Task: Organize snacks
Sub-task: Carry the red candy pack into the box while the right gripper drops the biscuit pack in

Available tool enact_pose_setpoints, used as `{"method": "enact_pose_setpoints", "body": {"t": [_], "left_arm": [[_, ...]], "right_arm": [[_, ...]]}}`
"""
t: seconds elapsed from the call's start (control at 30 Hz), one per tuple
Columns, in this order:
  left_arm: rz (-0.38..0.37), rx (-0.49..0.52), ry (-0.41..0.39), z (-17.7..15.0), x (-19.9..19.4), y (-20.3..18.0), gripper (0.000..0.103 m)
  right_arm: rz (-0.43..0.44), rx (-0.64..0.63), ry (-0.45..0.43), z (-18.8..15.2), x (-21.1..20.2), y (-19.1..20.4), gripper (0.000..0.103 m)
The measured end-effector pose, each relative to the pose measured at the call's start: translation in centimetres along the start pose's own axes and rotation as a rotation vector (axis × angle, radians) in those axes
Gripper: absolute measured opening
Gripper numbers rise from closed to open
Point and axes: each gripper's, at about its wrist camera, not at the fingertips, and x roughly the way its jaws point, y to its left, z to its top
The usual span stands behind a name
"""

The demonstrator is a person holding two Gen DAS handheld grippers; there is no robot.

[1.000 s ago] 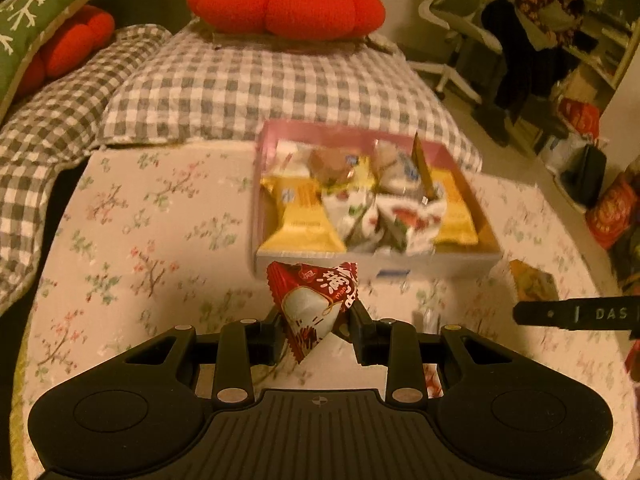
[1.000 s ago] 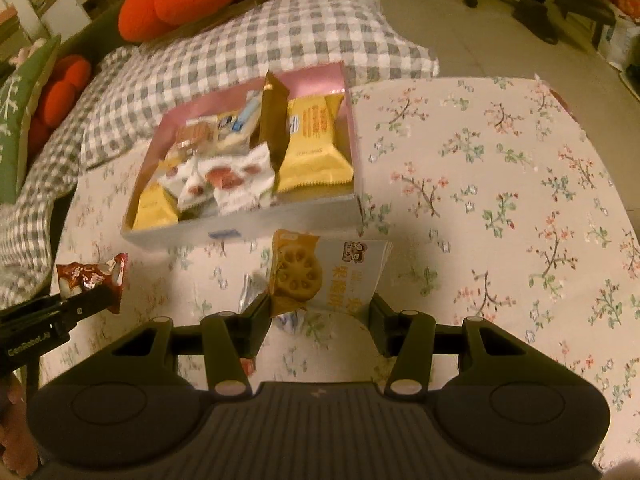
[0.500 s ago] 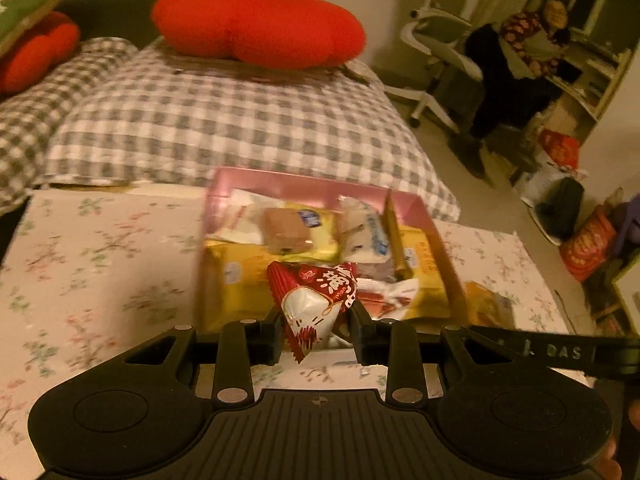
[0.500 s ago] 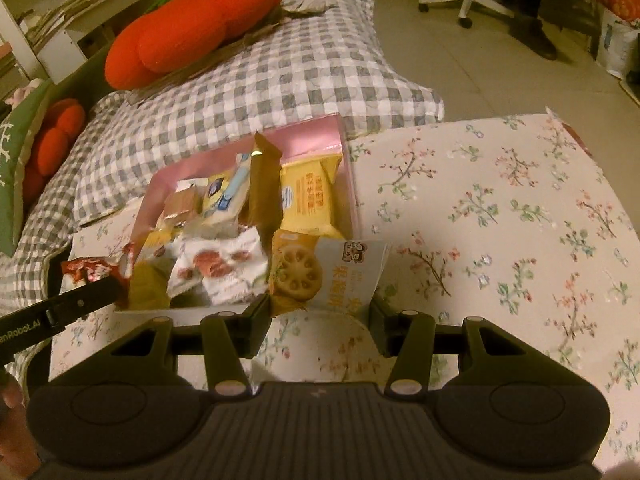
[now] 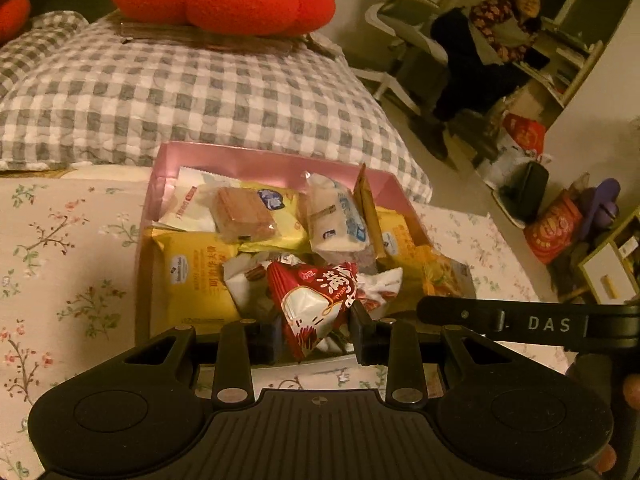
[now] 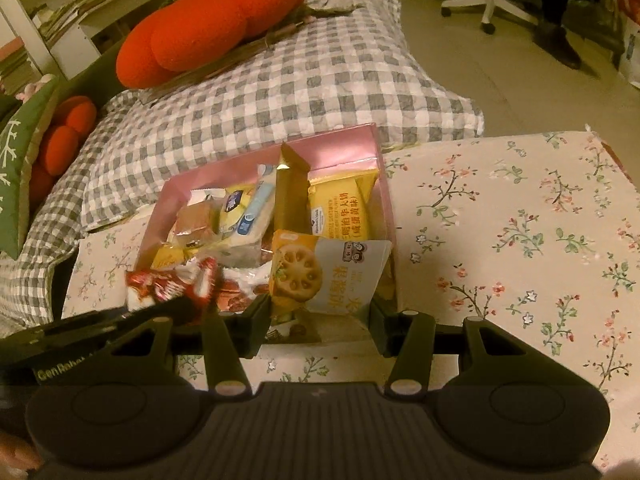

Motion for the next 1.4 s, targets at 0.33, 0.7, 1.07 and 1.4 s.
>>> {"method": "enact_pose_setpoints", "body": {"t": [0.33,0.7,1.07,1.4], "left_arm": [[-0.019,-0.026,-0.036,1.1,-1.1,0.9,0.03],[-0.009,-0.091,-0.08,4.4,0.8,1.0,0.03],[0.074,-0.104,-0.104,4.9,0.6,1.2,0.057],[0.108,-0.123,-0.109,3.6,-3.9,1.4,0.067]], "right_arm": [[-0.005,0.003,0.0,0.2,0.4,0.2,0.048],[-0.009,-0.037,0.014,0.1,1.0,0.6,0.048],[-0.027,-0.024,-0.048,0.7,-0.4,-0.4,0.061],[0.047,0.106,-0.07,1.2,-1.7,-2.1,0.061]]}}
